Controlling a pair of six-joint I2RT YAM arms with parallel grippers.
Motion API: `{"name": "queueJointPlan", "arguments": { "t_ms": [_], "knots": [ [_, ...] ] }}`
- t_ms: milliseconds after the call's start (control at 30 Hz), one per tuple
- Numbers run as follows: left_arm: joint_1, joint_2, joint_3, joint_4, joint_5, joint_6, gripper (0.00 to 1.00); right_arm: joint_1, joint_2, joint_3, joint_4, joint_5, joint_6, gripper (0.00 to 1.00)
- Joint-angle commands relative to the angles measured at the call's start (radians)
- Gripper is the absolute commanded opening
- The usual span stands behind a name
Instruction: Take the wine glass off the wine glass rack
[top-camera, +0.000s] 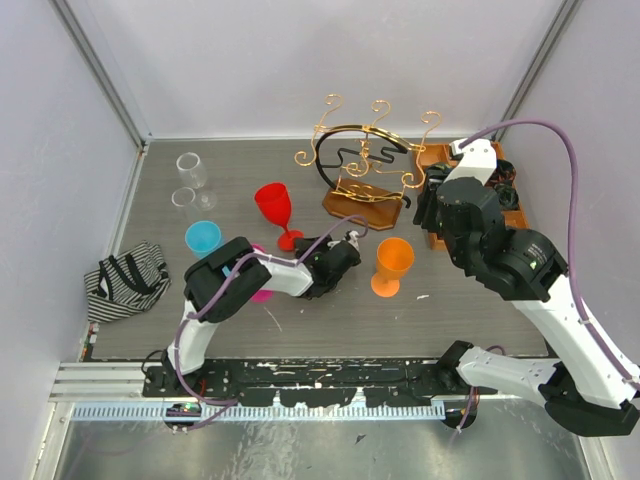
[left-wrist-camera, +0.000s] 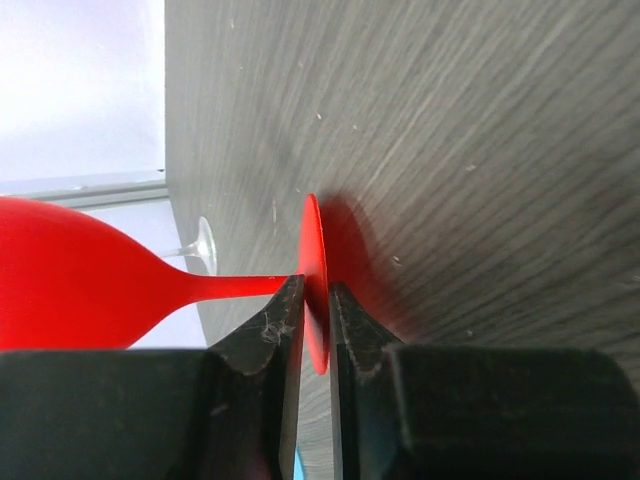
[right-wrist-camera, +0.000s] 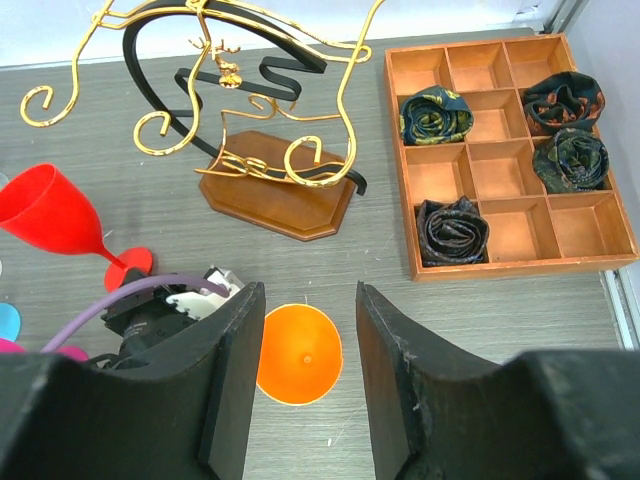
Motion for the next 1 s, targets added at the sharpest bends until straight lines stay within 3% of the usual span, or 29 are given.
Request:
{"name": "queueJointPlan", "arguments": {
  "t_ms": [0,300,800,967],
  "knots": [
    [-0.011,0.008,0.028,-0.050,0.027,-0.098,0.23,-0.004,0.001,0.040,0.025,0.012,-0.009,0.47],
    [-0.019,-0.032,0.030,-0.170,0.136,-0.218,0.36,-0.004,0.008,0.039,0.031,0.001,-0.004,0.47],
    [-0.027,-0.136,0.114,-0.477,0.475,-0.447,0.67,-0.005,0.006,0.017,0.033,-0.008,0.012,0.47],
    [-0.027,-0.201,0.115,-0.530,0.607,-0.530,0.73,-0.005,0.024,0.025,0.040,-0.017,0.003,0.47]
  ]
}}
